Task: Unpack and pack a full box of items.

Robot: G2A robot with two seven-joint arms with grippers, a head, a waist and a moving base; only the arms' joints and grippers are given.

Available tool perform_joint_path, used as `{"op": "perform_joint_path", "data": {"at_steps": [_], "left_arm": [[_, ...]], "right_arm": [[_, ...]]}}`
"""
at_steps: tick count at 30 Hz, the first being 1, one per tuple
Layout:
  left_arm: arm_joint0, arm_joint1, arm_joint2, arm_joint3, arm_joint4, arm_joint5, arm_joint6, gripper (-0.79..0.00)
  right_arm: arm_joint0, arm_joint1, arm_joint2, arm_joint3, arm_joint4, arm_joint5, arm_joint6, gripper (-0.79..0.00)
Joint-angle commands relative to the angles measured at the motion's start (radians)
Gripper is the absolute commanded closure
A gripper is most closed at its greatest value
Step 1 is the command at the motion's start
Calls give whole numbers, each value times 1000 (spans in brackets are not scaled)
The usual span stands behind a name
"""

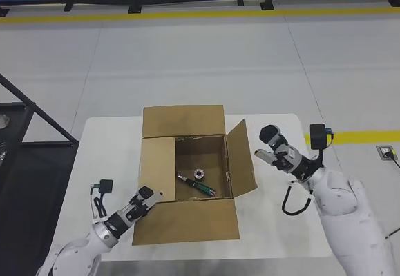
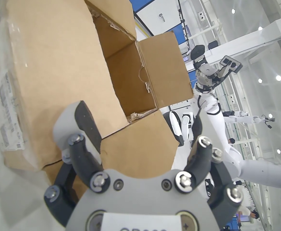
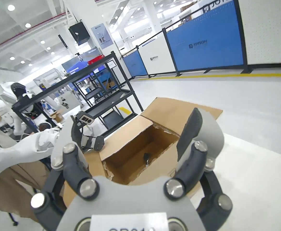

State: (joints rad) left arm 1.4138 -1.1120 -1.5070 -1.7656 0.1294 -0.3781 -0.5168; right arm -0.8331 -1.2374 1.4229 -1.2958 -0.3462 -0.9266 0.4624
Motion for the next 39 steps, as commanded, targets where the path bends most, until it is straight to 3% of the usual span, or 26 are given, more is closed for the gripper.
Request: {"op": "perform_joint_path", "data": {"at_steps": [1, 6, 10, 20, 26, 39], "left_arm": [[-3, 0, 5, 0, 6, 8, 3, -785], [-5, 0, 8, -1, 12, 17, 4, -785], [-6, 1, 8, 2, 16, 22, 7, -785], [-8, 3, 7, 7, 17, 27, 14, -785], [-3, 3, -2, 5, 1, 30, 25, -785], [-33, -2, 1, 25, -66, 78, 70, -785]], "right_arm": [[28, 8, -17, 39, 129, 38, 137, -785], [110, 19, -75, 126, 322, 113, 392, -785], [171, 20, -139, 157, 437, 89, 520, -785], [326, 16, -390, 228, 498, 104, 535, -785], [444, -28, -540, 400, 497, 101, 532, -785], [544, -117, -766, 647, 550, 7, 438, -785]]}}
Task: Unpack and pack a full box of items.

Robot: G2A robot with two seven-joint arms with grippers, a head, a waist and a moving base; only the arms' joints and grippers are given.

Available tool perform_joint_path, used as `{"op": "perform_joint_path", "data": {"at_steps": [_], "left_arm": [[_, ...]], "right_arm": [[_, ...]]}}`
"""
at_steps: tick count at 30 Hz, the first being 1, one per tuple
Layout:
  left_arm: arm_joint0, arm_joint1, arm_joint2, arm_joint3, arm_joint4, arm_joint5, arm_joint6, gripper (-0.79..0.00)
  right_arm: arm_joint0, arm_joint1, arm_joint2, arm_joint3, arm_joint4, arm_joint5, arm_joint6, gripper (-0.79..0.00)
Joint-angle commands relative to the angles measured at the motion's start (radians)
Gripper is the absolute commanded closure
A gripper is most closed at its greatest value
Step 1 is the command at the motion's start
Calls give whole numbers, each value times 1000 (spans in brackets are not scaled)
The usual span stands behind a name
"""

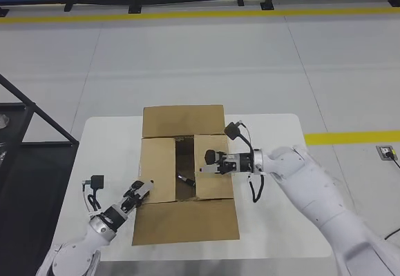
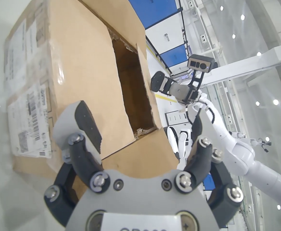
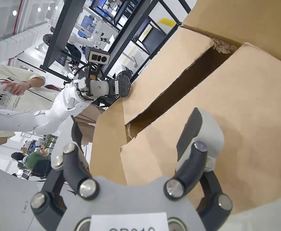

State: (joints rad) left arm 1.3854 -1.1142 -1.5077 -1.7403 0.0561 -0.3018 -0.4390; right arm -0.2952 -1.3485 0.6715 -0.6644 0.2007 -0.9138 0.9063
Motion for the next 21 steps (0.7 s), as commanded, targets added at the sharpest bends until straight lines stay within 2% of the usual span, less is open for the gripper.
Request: {"op": "perform_joint_path", "data": {"at_steps": [1, 10, 15, 18, 21], "left_arm": [[-8, 1, 5, 0, 14, 4, -13, -785], [-20, -1, 15, 5, 20, 2, -2, -785], [9, 6, -51, -12, -27, -42, -20, -785], [32, 14, -113, -11, -106, -74, -82, -785], [49, 27, -183, 19, -223, -99, -229, -785]], "right_arm": [[11, -11, -29, 27, 3, -11, -11, -785], [36, -52, -118, 113, -36, -94, -94, -785], [53, -55, -110, 88, -46, -98, -103, -785], [46, -45, -77, 47, -86, -98, -163, -785], [39, -39, -62, 28, -115, -98, -200, -785]]}}
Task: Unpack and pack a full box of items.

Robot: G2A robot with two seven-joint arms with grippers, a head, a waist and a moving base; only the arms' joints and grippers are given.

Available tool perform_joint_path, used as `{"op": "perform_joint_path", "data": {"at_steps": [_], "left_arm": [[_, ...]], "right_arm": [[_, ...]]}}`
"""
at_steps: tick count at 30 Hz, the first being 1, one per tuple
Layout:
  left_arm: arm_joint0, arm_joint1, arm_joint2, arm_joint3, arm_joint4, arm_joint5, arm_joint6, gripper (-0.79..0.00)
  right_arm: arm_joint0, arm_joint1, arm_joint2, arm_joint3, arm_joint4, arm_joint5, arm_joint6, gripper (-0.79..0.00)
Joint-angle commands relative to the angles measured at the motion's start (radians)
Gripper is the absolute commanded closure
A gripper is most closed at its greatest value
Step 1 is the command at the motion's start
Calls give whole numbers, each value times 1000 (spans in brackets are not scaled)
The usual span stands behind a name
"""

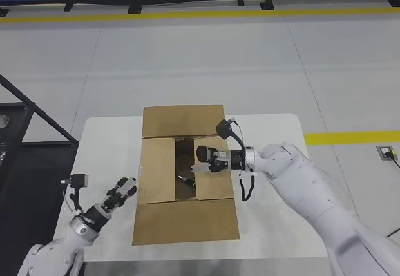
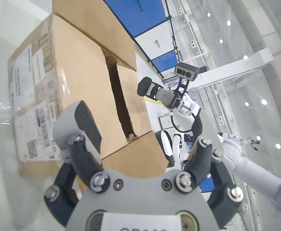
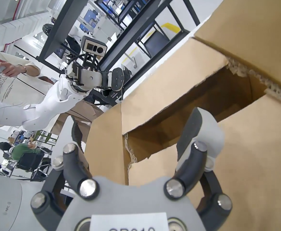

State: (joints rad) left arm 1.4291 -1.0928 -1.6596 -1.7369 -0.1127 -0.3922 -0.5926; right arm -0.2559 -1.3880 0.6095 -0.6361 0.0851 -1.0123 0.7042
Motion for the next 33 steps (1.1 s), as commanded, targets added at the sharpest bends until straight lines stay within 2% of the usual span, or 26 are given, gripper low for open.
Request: {"op": "perform_joint_path", "data": {"at_steps": [1, 5, 10, 13, 15, 17, 19, 21, 27, 30, 33], "left_arm": [[10, 11, -54, 33, -89, -14, -129, -785], [14, 29, -118, 120, -203, -21, -351, -785], [5, 52, -143, 224, -314, -32, -674, -785], [-16, 61, -126, 274, -327, -37, -798, -785], [-22, 68, -95, 257, -309, -14, -822, -785], [-17, 74, -62, 230, -301, -9, -827, -785], [-7, 79, -31, 205, -295, -26, -809, -785], [-5, 82, -1, 191, -334, -28, -808, -785], [-2, 98, 43, 140, -416, -35, -800, -785], [5, 103, 48, 131, -461, -50, -785, -785], [10, 109, 46, 115, -490, -62, -773, -785]], "right_arm": [[0, 0, 0, 0, 1, 0, 2, -785], [0, 0, 0, 0, 1, 0, 2, -785], [-40, 25, 65, -27, -55, 0, -153, -785], [-77, 47, 117, -70, -123, 0, -265, -785], [-108, 61, 157, -79, -169, 11, -358, -785], [-130, 67, 186, -91, -243, 116, -477, -785], [-162, 69, 201, -130, -282, 141, -549, -785], [-171, 71, 216, -135, -310, 217, -582, -785], [-164, 61, 234, -114, -295, 315, -577, -785], [-133, 49, 233, -76, -291, 425, -557, -785], [-102, 38, 240, -30, -240, 422, -495, -785]]}}
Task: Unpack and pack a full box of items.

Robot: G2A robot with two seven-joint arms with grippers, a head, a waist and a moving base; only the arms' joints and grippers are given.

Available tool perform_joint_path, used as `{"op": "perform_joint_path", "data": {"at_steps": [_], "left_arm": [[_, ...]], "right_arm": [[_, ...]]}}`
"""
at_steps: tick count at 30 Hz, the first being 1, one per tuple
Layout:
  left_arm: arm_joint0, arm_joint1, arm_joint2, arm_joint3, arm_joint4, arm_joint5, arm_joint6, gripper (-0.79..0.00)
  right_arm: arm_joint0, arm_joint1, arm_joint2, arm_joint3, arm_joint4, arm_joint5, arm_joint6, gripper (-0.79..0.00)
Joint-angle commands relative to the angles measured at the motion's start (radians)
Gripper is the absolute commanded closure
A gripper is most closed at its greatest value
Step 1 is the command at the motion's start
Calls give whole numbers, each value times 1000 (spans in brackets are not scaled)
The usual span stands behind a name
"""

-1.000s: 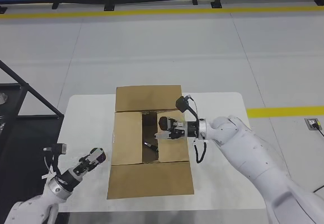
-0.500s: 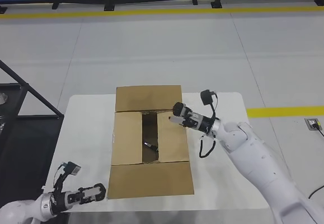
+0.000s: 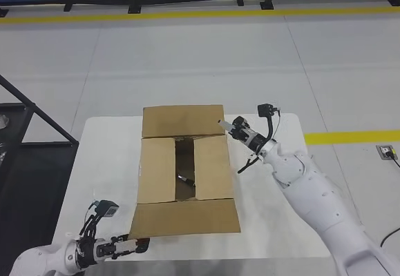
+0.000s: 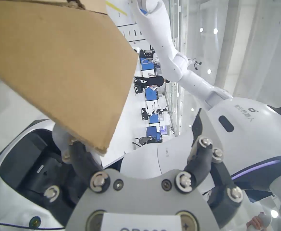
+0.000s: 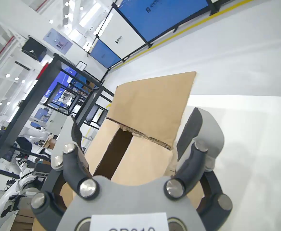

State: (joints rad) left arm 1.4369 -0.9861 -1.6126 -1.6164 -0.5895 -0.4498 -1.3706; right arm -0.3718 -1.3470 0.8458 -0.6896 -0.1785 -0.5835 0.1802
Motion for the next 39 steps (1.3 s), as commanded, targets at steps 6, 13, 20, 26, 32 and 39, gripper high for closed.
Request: {"op": "perform_joint_path", "data": {"at_steps": [6, 13, 20, 26, 32, 39], "left_arm": [[6, 5, -13, -11, -36, -72, 73, -785], [-4, -6, 14, -16, 0, -135, 254, -785], [-32, -20, 55, -44, 80, -122, 457, -785], [-30, -25, 77, -64, 161, -126, 523, -785], [-25, -26, 78, -67, 176, -127, 539, -785], [-23, -26, 75, -67, 184, -127, 546, -785]], "right_arm": [[85, -32, -2, 132, 102, -35, 167, -785], [143, -82, -32, 247, 133, -46, 205, -785], [179, -137, -67, 329, 116, -32, 181, -785], [199, -173, -80, 387, 92, 18, 82, -785], [212, -196, -72, 426, 118, 12, 140, -785], [215, -201, -45, 451, 180, -70, 210, -785]]}}
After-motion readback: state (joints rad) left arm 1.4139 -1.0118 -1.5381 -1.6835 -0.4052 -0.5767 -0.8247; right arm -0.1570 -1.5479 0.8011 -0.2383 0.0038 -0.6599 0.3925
